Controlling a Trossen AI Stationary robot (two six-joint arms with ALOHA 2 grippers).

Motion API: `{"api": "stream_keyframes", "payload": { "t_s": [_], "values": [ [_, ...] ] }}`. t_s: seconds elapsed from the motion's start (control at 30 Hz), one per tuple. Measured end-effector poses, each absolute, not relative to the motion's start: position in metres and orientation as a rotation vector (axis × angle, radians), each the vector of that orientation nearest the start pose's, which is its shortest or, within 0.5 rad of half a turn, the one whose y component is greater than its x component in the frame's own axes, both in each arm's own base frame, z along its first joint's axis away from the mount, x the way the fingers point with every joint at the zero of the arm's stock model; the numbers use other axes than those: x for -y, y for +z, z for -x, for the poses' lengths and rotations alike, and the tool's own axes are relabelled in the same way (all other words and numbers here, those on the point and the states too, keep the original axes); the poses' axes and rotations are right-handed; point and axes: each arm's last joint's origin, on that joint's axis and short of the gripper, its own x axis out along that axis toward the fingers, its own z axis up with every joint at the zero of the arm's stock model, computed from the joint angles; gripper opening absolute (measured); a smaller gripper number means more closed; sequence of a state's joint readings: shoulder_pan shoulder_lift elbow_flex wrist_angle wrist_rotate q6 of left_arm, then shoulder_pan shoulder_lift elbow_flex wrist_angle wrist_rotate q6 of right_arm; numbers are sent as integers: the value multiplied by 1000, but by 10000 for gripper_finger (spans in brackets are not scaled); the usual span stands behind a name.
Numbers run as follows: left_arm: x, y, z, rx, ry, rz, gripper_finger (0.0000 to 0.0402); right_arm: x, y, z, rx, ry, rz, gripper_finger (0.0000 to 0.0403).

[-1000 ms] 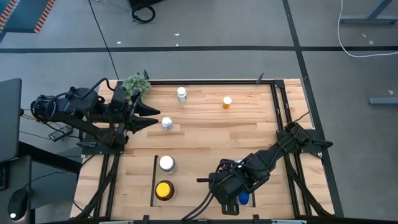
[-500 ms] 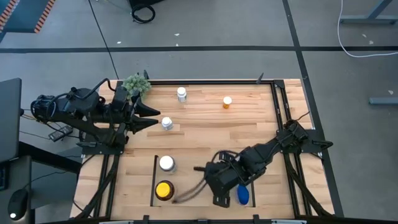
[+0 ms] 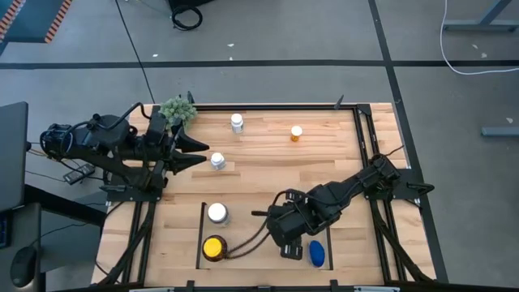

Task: Pick and place medicine bottles onto shelf by color
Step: Put the pink pill bottle on the shelf

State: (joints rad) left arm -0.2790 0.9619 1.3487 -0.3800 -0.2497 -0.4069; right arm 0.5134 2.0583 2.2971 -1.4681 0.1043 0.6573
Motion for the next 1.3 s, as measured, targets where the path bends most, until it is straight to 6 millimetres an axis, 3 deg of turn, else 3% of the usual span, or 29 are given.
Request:
{"api": "stream_keyframes", "payload": {
  "t_s": [0.23, 0.57, 1.3],
  "values": [
    [40, 469, -164, -1, -30, 400, 172, -196, 362, -349, -1225, -13, -157, 216],
    [40, 467, -164, -18, -26, 404, 172, -198, 339, -353, -1275, -25, -120, 216],
    [40, 467, -164, -21, -26, 404, 172, -202, 339, -353, -1295, 42, -146, 216]
  ]
}}
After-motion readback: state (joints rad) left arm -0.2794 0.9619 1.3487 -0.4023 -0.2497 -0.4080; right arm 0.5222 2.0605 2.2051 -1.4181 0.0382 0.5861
